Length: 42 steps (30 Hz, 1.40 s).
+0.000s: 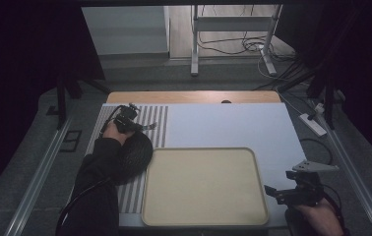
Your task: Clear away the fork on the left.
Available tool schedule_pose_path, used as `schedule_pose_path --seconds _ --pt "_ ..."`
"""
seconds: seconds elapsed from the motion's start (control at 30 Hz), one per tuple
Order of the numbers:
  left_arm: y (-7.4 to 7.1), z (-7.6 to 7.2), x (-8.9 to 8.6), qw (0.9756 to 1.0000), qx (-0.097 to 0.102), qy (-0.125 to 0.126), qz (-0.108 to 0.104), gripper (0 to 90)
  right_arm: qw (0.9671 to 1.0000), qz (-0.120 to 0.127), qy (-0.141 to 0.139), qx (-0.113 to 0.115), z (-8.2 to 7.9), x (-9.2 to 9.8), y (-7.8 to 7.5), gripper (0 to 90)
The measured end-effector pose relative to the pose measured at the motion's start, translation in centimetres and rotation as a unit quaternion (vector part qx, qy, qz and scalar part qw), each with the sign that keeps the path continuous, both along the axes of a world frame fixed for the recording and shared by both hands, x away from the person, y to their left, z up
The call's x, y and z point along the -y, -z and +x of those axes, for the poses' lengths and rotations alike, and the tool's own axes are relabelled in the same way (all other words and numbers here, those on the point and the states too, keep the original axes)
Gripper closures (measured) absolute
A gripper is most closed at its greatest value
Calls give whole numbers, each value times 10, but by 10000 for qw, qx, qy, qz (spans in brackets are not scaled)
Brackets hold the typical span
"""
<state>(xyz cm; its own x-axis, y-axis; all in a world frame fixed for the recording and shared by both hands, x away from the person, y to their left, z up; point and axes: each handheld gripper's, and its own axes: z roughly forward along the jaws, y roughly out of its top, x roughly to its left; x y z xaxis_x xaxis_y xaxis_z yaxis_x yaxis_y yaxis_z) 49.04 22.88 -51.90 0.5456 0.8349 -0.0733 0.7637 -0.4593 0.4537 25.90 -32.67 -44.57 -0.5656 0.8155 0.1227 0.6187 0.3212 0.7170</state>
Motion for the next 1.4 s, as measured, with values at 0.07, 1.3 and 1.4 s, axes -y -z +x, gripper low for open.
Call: schedule_pose_path --seconds 0.07,1.3,1.4 --pt "0 4 -2 10000 28 -33 -23 892 10000 3 -2 0 0 0 0 0" --pt "-1 25 -46 9986 -78 -242 458 41 10000 35 -20 -14 0 0 0 0" --pt "3 26 -44 9987 -125 -79 486 187 10000 37 -29 -9 0 1 0 0"
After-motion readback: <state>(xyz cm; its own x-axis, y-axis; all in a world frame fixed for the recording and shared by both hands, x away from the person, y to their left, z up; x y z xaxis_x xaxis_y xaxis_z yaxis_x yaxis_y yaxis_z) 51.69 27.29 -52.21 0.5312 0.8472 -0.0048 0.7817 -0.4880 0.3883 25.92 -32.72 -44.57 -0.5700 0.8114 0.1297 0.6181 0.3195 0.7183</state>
